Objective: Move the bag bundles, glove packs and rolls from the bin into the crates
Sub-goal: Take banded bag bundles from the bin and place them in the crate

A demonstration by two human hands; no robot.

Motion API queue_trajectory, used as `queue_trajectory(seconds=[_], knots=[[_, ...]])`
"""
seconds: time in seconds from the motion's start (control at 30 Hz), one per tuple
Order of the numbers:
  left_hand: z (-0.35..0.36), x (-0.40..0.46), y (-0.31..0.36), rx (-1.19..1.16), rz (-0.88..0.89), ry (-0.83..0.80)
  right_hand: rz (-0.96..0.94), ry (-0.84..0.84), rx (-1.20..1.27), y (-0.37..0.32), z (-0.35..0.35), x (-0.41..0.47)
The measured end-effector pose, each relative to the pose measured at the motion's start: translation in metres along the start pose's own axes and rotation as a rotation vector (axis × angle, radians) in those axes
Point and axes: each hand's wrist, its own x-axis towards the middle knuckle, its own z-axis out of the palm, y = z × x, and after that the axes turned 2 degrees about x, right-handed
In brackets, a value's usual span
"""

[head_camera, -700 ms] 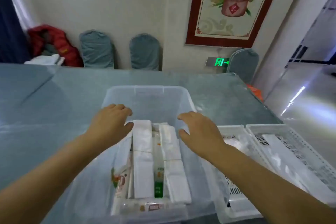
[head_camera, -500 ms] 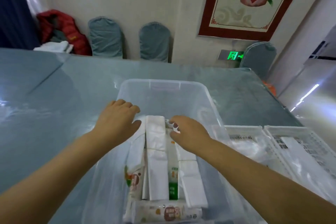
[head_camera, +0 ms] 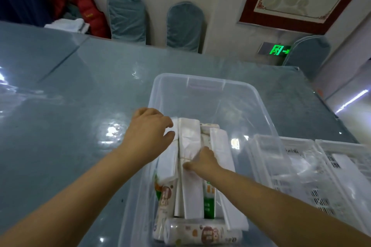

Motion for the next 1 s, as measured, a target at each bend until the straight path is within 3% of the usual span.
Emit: queue_trajectory(seconds=[0.37,0.63,0.77,1.0], knots=[[0.005,0.001,0.002,0.002,-0.020,0.032,0.220,-0.168,0.484,0.002,0.004,0.002],[-0.001,0.001,0.007,0.047,-0.030,0.016,0.317,-0.275,0.596,-0.008,0.001,-0.010],[-0.005,0.002,0.011,0.099,-0.011,-0.023,0.269,-0.238,0.723,-0.013,0.000,-0.018],[-0.009,0.001,0.017,0.136,-0.039,-0.020,0.054,-0.118,0.674,-0.020,-0.040,-0.027]])
